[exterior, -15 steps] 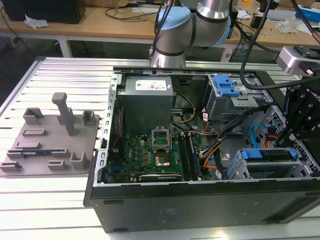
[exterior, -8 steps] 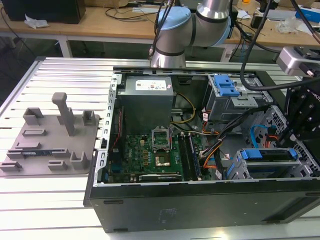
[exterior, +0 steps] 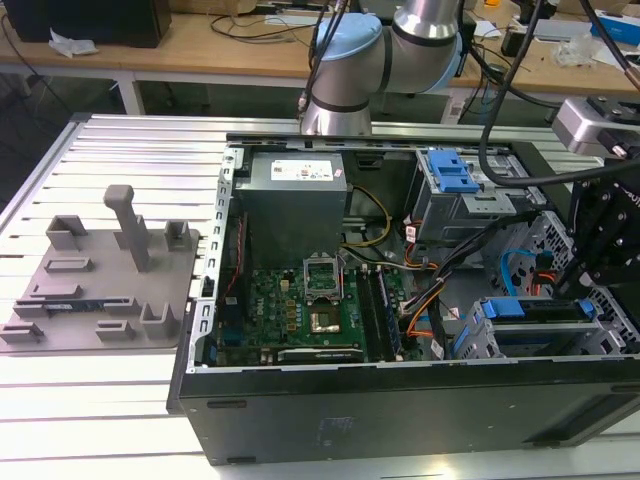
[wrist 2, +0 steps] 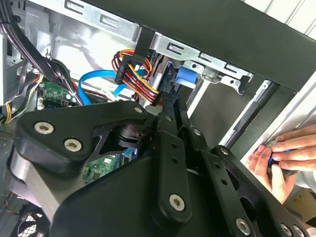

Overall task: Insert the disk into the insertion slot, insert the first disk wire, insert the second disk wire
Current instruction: 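Insert the first disk wire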

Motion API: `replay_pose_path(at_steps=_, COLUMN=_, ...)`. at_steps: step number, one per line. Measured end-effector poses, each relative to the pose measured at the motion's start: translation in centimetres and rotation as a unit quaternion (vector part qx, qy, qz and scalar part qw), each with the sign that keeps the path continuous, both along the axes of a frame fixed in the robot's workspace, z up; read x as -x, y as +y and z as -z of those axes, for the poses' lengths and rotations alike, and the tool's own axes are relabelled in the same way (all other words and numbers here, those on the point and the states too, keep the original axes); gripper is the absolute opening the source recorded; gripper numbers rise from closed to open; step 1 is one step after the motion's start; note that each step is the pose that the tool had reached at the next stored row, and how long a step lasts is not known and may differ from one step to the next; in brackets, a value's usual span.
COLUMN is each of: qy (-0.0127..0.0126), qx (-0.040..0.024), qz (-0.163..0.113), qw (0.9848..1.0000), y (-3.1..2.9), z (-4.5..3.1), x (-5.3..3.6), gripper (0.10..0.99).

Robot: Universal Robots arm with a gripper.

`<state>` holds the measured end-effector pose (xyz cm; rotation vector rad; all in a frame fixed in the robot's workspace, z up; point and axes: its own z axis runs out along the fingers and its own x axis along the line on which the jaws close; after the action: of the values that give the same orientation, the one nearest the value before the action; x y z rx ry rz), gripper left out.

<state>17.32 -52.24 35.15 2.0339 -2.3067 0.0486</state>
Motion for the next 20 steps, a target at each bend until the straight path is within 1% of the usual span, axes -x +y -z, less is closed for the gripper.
replay_pose_path(at_steps=9, qy=0.0, qx=0.0, qz=-0.002, qw=1.0, y=0.1, z=0.03, x=-0.03, gripper=0.165)
replay_pose_path(at_steps=11, qy=0.0, qx=0.0003, qz=-0.005, qw=1.0, y=0.33, z=0.04, x=-0.04, gripper=0.165)
replay_pose_path(at_steps=14, qy=0.0, qx=0.0005, qz=-0.01, qw=0.9999, y=0.34, z=0.05, x=-0.04, gripper=0.165)
replay_pose_path(at_steps=17, qy=0.0, qx=0.0005, qz=-0.025, qw=0.9997, y=0.35, z=0.07, x=-0.04, gripper=0.165)
replay_pose_path(at_steps=20, qy=0.0, qx=0.0005, qz=-0.025, qw=0.9997, y=0.35, z=0.08, x=-0.04, gripper=0.165)
